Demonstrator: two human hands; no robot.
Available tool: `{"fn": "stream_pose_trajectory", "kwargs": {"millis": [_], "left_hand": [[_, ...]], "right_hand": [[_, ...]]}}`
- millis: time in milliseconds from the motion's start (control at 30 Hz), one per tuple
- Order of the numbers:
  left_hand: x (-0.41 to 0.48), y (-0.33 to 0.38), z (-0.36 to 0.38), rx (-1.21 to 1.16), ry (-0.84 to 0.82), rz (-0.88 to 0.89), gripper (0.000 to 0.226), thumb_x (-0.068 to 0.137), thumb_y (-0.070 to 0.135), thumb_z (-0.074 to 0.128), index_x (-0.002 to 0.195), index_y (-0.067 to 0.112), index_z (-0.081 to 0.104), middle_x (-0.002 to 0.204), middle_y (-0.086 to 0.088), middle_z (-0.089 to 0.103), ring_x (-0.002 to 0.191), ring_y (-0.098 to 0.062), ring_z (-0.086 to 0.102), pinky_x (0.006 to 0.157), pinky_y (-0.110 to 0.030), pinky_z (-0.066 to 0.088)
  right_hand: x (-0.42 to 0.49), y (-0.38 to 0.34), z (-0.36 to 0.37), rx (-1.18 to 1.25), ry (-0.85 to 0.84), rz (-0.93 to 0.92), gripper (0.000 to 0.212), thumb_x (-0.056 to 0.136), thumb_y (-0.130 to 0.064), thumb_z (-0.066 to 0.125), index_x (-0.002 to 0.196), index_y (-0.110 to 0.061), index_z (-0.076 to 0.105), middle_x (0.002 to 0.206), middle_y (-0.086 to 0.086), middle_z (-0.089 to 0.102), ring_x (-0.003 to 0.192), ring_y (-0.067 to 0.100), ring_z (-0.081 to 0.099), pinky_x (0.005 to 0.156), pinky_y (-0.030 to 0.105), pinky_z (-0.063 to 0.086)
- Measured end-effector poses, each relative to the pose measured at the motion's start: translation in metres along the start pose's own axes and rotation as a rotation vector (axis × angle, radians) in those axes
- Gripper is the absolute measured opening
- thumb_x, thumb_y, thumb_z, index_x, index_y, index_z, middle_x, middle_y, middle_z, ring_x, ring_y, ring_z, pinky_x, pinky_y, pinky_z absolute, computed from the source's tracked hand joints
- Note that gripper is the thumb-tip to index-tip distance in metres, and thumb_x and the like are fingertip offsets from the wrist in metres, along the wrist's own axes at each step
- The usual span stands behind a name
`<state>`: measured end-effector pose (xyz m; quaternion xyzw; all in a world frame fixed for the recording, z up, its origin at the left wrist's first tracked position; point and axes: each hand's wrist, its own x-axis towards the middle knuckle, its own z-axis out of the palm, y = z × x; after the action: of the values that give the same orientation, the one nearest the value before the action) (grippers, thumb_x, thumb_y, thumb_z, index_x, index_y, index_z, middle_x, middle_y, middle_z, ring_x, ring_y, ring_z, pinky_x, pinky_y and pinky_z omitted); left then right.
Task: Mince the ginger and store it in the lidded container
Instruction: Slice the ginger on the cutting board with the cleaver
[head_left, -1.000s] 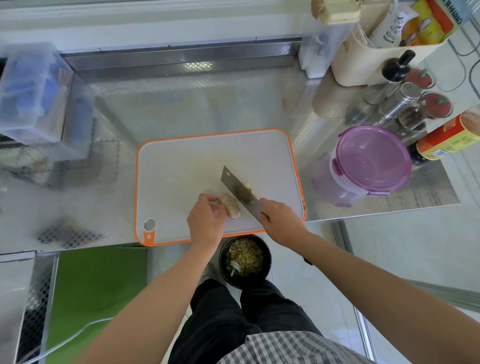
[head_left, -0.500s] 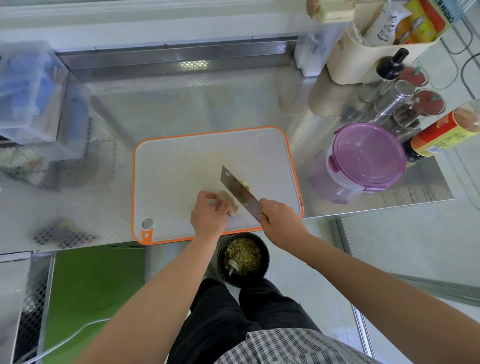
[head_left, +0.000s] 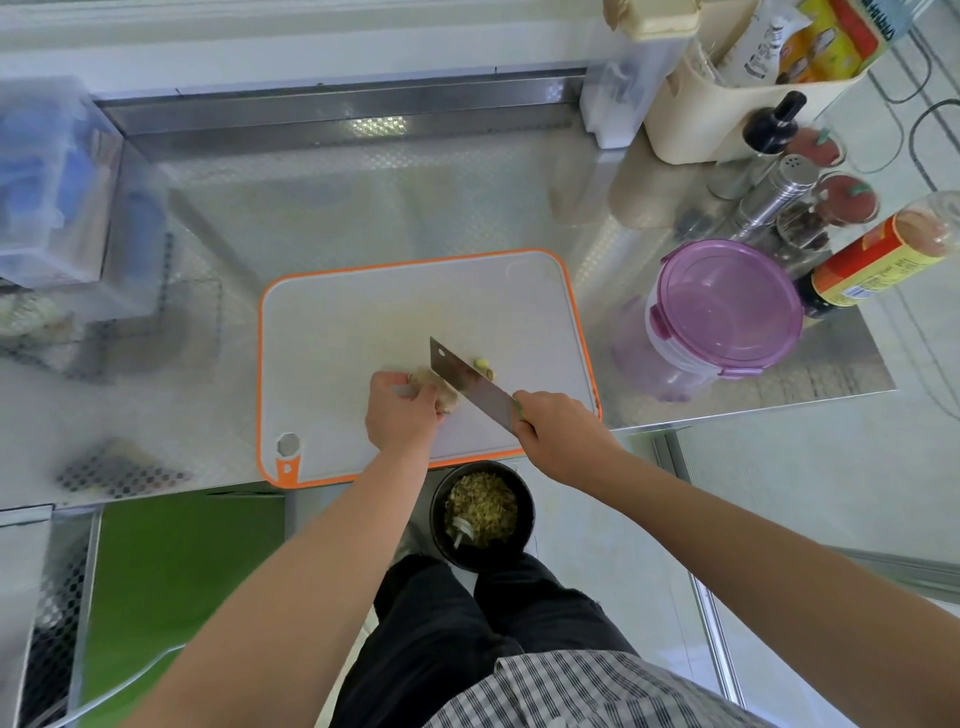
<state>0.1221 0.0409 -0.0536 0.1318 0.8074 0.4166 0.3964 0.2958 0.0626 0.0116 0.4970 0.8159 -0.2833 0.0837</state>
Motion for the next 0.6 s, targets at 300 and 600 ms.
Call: {"fn": "stream_pose_trajectory", "kwargs": {"millis": [300,600], "left_hand": [[0.005,0.004,-0.001,-0.043,0.015,-0.054,0.026,0.073,0.01,0.071,0.078,0.025,0.051,0.081,-0.002,0.064,0.07,-0.026,0.07,0.07,-0.045,0.06],[0.007,0.003,-0.003,-0.067,-0.021,-0.083,0.028,0.073,0.008,0.072,0.08,0.026,0.052,0.091,-0.011,0.065,0.082,-0.031,0.069,0.073,-0.047,0.059]], "right_hand": [[0.006,-0.001,-0.005,-0.001,-0.033,-0.016,0.01,0.09,-0.011,0.041,0.08,-0.012,0.039,0.078,0.005,0.047,0.068,0.026,0.045,0.05,0.03,0.025],[0.011,-0.006,0.015,0.024,-0.038,0.066,0.025,0.091,-0.01,0.039,0.069,-0.017,0.028,0.071,0.001,0.039,0.067,0.025,0.042,0.05,0.028,0.024]]}}
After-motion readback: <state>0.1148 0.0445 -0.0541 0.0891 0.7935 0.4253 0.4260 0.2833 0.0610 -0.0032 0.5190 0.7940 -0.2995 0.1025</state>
